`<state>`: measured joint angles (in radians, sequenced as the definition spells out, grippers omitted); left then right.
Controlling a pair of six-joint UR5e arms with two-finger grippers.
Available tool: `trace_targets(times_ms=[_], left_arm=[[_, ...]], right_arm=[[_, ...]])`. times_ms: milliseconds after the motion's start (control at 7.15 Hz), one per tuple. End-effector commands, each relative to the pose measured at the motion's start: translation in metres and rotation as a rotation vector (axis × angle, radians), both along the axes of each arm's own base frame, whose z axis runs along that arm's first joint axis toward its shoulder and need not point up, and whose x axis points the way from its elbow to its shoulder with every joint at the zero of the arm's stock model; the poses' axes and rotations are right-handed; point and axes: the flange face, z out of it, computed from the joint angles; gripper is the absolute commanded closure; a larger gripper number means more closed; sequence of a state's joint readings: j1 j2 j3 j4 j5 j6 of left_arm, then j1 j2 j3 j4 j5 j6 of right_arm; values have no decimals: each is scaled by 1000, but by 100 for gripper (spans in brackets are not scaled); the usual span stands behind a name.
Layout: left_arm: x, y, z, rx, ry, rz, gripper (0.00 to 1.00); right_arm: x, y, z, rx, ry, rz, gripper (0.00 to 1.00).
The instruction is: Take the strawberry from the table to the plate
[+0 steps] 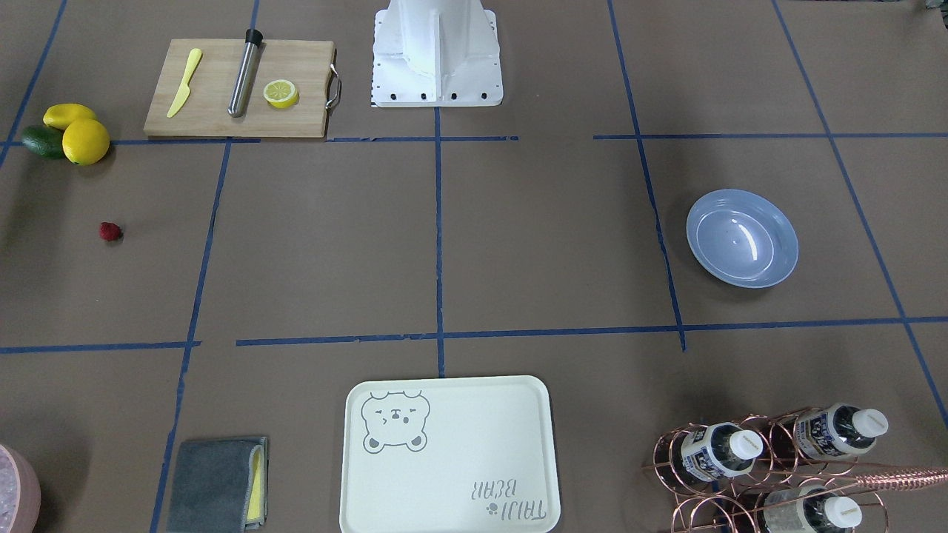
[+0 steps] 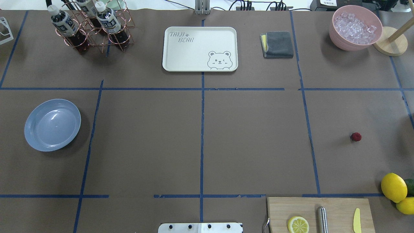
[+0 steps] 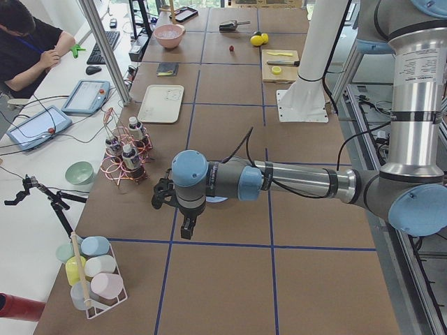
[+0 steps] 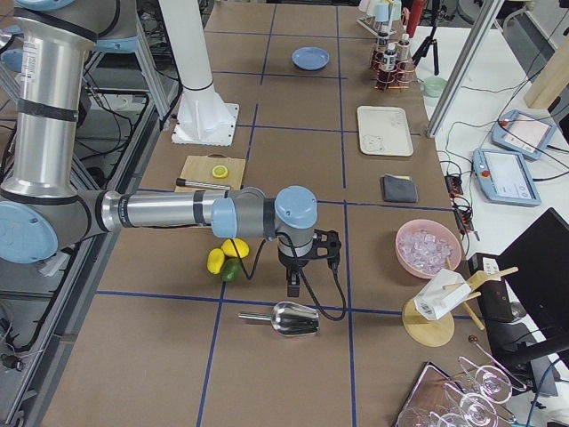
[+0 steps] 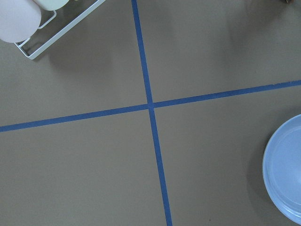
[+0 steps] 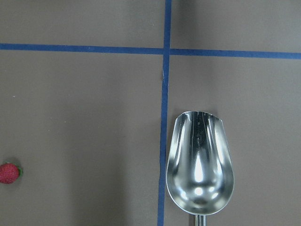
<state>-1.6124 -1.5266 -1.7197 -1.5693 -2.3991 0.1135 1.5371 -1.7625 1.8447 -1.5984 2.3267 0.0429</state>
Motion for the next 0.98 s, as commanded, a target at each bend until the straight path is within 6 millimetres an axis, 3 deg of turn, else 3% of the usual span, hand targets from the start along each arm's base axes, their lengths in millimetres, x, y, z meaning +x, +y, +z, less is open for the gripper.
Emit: trace_targets(times_ms=[0, 559, 839], left_arm=[[0, -1, -1, 4, 0, 0, 0], [1, -2, -4, 30, -3, 3, 0], [24, -10, -19, 84, -1, 51, 0]], right_arm=[[0, 0, -1, 3, 0, -1, 0], [0, -1, -2, -2, -2, 4, 0], [0, -5, -27, 44, -1, 12, 0]])
